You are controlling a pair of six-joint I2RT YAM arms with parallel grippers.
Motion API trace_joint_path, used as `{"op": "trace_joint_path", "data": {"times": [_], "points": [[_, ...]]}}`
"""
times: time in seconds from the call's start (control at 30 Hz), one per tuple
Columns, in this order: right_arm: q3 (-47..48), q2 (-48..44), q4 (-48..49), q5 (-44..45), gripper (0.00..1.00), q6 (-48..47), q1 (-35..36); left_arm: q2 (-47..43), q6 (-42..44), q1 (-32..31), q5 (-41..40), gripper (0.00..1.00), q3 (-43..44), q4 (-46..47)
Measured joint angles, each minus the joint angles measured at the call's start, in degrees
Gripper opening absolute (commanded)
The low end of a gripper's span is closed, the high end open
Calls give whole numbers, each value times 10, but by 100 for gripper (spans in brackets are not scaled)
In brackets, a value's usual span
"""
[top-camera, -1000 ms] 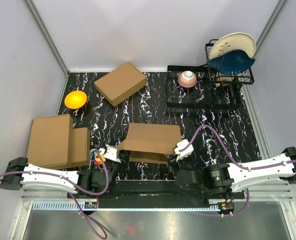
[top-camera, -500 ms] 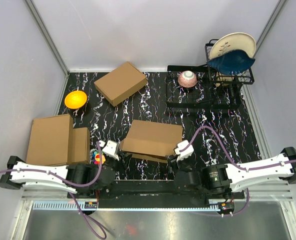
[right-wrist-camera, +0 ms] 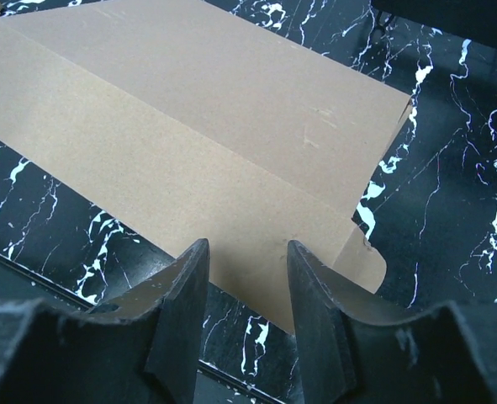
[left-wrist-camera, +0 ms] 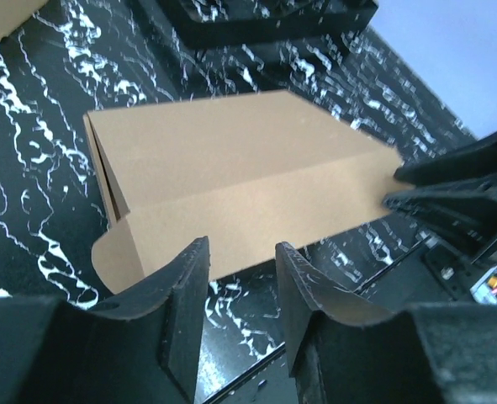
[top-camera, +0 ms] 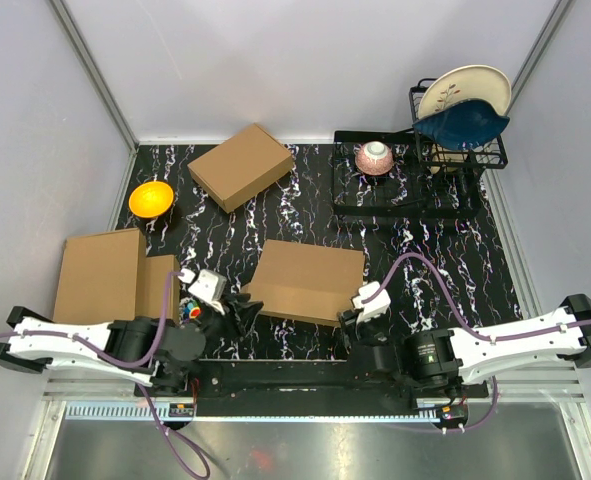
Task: Fold the paper box
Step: Close the paper box at the center of the board.
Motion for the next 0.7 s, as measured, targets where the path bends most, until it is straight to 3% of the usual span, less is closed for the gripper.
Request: {"op": "trace_joint_path", "data": {"times": [0.03, 0.13, 0.2, 0.37, 0.57, 0.7], "points": [[0, 0, -5, -1, 48, 5, 0, -2, 8, 0, -3, 44, 8, 5], [-1, 0, -16, -4, 50, 17, 0, 0, 40, 0, -21, 63, 24, 29], [-1, 0, -24, -5, 53, 23, 0, 10, 66, 0, -45, 67, 25, 57], [20, 7, -28, 3, 53, 14, -4, 86, 109, 53, -63, 63, 13, 144], [45, 31, 2, -15, 44, -12, -77, 150, 94, 215, 38, 56, -51, 222], [23, 37, 22, -44, 39, -9, -107, 189, 82, 247, 88, 56, -79, 251]]}}
